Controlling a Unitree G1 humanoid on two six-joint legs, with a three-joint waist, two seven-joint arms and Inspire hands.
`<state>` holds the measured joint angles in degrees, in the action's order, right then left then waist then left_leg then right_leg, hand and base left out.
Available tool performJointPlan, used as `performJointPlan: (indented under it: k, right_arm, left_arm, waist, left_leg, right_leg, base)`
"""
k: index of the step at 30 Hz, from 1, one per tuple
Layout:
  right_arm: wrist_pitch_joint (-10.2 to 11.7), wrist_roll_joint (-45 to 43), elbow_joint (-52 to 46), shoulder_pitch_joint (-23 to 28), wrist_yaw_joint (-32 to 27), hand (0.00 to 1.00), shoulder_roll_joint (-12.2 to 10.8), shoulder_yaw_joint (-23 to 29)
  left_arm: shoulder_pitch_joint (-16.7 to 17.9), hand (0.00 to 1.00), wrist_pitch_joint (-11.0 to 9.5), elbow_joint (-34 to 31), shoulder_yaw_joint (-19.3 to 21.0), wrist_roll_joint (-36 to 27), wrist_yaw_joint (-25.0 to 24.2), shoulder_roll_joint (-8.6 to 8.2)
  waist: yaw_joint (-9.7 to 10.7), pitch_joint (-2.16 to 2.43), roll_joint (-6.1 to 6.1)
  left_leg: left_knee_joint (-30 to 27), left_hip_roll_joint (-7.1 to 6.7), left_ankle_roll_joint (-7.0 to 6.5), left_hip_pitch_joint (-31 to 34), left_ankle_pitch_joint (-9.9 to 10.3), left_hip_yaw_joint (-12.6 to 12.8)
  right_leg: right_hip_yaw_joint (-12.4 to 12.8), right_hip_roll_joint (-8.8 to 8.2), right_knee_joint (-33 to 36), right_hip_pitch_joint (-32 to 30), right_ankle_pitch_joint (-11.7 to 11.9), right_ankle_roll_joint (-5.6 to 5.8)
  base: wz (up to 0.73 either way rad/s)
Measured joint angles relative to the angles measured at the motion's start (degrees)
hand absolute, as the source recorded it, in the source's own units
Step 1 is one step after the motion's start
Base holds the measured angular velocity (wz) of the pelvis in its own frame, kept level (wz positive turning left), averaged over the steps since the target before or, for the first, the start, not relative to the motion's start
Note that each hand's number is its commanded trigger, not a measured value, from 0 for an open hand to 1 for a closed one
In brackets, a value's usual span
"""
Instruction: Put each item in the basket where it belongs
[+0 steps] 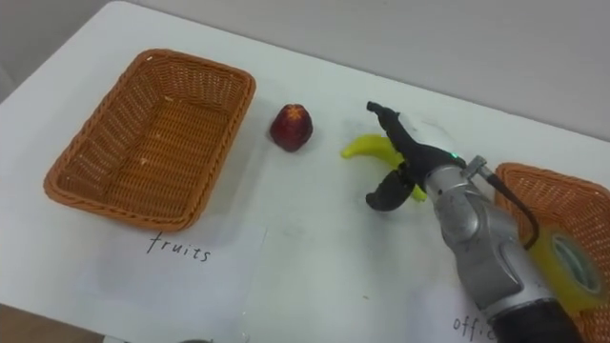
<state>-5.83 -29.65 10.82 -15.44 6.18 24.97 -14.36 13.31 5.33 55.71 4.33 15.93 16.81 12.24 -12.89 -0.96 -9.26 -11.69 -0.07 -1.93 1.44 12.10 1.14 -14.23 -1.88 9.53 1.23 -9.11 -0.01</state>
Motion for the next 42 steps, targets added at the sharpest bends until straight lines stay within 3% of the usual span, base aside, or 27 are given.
performJointPlan:
  k: [6, 13, 23, 33, 42]
  right_arm:
    - [0.1, 1.1, 0.1, -0.2, -0.1, 0.0, 0.0, 0.0]
    - [-1.2, 2.6, 9.7, -0.2, 1.4, 0.0, -0.1, 0.0]
    - [-1.8, 5.1, 11.4, -0.3, 2.8, 0.0, 0.0, 0.0]
    - [-1.8, 7.2, 14.7, -2.1, 2.2, 0.0, 1.1, 0.0]
    - [-1.7, 8.8, 15.6, -3.2, 1.9, 0.0, 1.2, 0.0]
  left_arm:
    - [0.2, 0.0, 0.7, -1.7, 0.0, 0.0, -1.4, -0.03]
    - [1.5, 0.0, 1.9, -1.0, 0.0, 0.0, -1.5, 0.02]
    - [2.5, 0.0, 2.3, -0.6, 0.1, 0.0, -1.7, 0.21]
    - [3.0, 0.0, 2.6, -1.9, -0.1, 0.0, -2.2, 0.56]
    - [3.0, 0.0, 2.7, -2.7, -1.3, -0.1, -2.0, 0.78]
  waist:
    - [0.1, 0.02, 0.0]
    - [0.0, 0.42, -0.32]
    - [-0.3, 0.26, 0.25]
    - [-0.1, 0.22, 0.25]
    - [-0.2, 0.19, 0.29]
  left_leg:
    - [0.1, -0.13, 0.0, -1.2, 0.0, -0.2]
    - [0.0, -0.35, -0.04, -1.1, 0.0, -0.5]
    - [-0.1, -0.39, 0.08, -1.3, -0.1, -0.9]
    - [-0.1, -0.68, 0.11, -1.0, -0.1, -2.9]
    - [-0.1, -0.73, 0.11, -0.8, -0.1, -3.2]
  right_leg:
    - [-0.2, -0.04, -0.5, 1.6, 0.0, 0.01]
    - [-0.2, -0.18, -0.9, 1.9, 0.0, 0.04]
    - [-0.4, -0.09, -0.8, 2.0, 0.0, 0.03]
    - [-3.1, -0.2, -0.8, 2.6, 0.0, 0.03]
    - [-3.6, -0.19, -0.8, 2.6, 0.0, 0.03]
  base:
    - [0.05]
    - [0.0]
    - [-0.01]
    - [0.1]
    - [0.03]
